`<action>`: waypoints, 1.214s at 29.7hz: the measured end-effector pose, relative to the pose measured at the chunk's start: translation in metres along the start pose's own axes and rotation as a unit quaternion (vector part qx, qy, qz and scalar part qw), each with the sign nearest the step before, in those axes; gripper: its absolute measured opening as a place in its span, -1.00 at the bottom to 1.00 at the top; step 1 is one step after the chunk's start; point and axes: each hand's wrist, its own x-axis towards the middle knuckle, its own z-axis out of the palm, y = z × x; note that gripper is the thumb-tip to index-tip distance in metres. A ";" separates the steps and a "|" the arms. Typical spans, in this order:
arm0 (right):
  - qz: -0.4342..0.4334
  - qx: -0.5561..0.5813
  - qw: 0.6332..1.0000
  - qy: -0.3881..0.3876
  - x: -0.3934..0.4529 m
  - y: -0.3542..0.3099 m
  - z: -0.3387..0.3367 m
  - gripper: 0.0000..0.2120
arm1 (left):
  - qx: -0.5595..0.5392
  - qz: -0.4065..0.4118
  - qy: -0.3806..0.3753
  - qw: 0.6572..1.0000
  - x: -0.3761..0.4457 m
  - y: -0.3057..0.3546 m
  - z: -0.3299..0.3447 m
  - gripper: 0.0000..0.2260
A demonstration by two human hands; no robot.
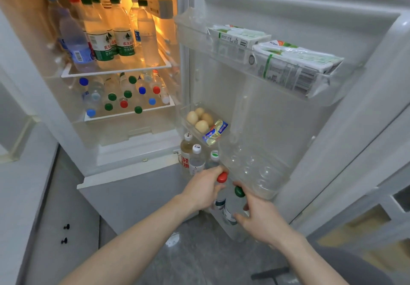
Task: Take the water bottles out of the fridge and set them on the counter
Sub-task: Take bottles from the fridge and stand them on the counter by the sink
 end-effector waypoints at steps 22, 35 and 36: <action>-0.104 0.028 0.994 0.014 -0.001 0.018 0.014 -0.72 | -0.062 -0.080 0.267 0.958 -0.147 0.050 -0.043 -0.71; -0.192 0.133 0.961 0.150 -0.080 -0.077 -0.012 -0.71 | -0.011 -0.201 0.318 0.927 -0.288 0.044 -0.071 -0.65; -0.189 0.147 0.959 0.153 -0.079 -0.082 -0.013 -0.71 | -0.021 -0.206 0.320 0.924 -0.294 0.045 -0.069 -0.65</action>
